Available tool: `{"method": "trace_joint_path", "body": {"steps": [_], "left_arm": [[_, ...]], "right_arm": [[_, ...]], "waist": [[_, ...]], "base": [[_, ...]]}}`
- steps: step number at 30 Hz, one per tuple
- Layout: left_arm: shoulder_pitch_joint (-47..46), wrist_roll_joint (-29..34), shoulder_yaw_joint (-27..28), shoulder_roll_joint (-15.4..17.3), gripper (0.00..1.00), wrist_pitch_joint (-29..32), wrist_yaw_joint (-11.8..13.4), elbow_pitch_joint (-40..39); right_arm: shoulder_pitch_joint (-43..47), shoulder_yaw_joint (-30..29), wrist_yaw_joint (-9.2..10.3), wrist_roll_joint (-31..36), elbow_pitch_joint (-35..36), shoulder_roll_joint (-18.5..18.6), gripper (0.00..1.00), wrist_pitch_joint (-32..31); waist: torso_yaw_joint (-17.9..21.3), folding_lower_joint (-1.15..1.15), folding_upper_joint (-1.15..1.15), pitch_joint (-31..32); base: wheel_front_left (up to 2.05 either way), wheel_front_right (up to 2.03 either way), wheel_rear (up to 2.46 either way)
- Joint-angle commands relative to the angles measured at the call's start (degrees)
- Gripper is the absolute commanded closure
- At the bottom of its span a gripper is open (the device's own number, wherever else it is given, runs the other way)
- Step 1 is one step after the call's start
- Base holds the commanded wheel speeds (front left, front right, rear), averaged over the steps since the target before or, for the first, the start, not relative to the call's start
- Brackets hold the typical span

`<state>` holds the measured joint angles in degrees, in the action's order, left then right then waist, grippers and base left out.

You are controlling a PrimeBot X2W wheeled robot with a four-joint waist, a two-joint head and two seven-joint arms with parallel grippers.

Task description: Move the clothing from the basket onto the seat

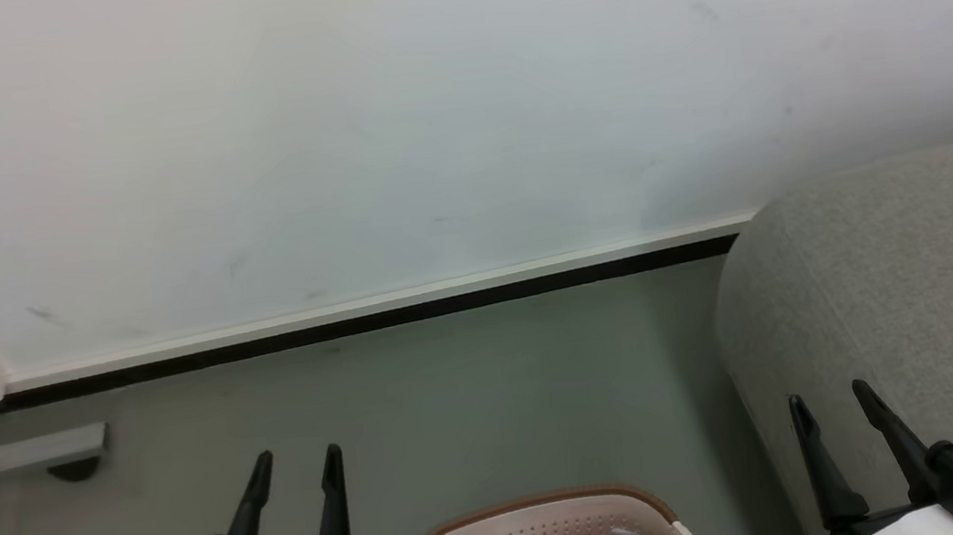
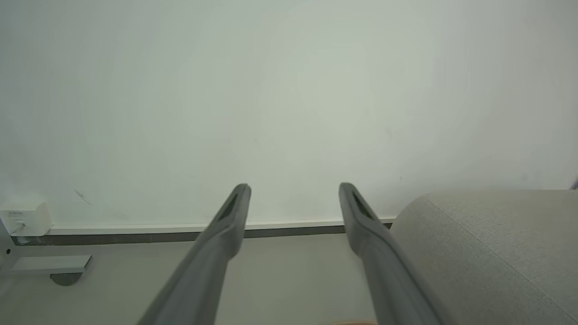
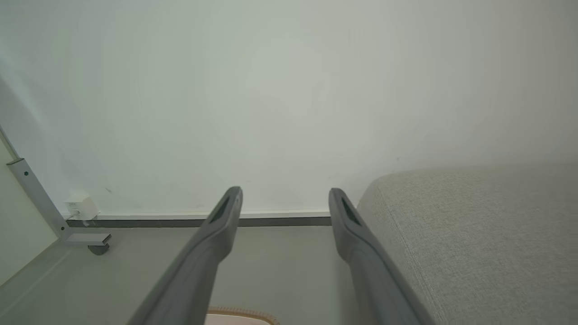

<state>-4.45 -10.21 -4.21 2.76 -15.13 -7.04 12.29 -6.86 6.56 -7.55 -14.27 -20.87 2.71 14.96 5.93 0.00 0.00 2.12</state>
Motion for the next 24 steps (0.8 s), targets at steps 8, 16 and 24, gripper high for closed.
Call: {"method": "trace_joint_path", "body": {"steps": [8, 16, 24], "left_arm": [[-1.9, 1.4, -1.6, 0.2, 0.0, 0.0, -0.2, 3.8], [-6.7, 4.3, -5.1, 3.0, 0.0, 0.0, -0.4, 10.4], [-14.6, 6.7, -13.1, 7.3, 0.0, 5.2, -0.4, 20.7]], "right_arm": [[-1.5, -0.2, 0.12, -1.2, 1.4, 0.1, 0.0, 0.1], [-3.4, -0.5, 0.12, -1.7, 5.1, 0.1, 0.0, 0.1], [-5.8, -1.2, 0.12, -2.9, 9.3, 0.1, 0.0, 0.1]], "waist": [[4.8, 0.0, 0.0, -3.1], [8.0, 0.0, 0.0, -10.7], [11.9, 0.0, 0.0, -17.9]], "base": [[0.0, 0.0, 0.0], [0.0, 0.0, 0.0], [0.0, 0.0, 0.0]]}}
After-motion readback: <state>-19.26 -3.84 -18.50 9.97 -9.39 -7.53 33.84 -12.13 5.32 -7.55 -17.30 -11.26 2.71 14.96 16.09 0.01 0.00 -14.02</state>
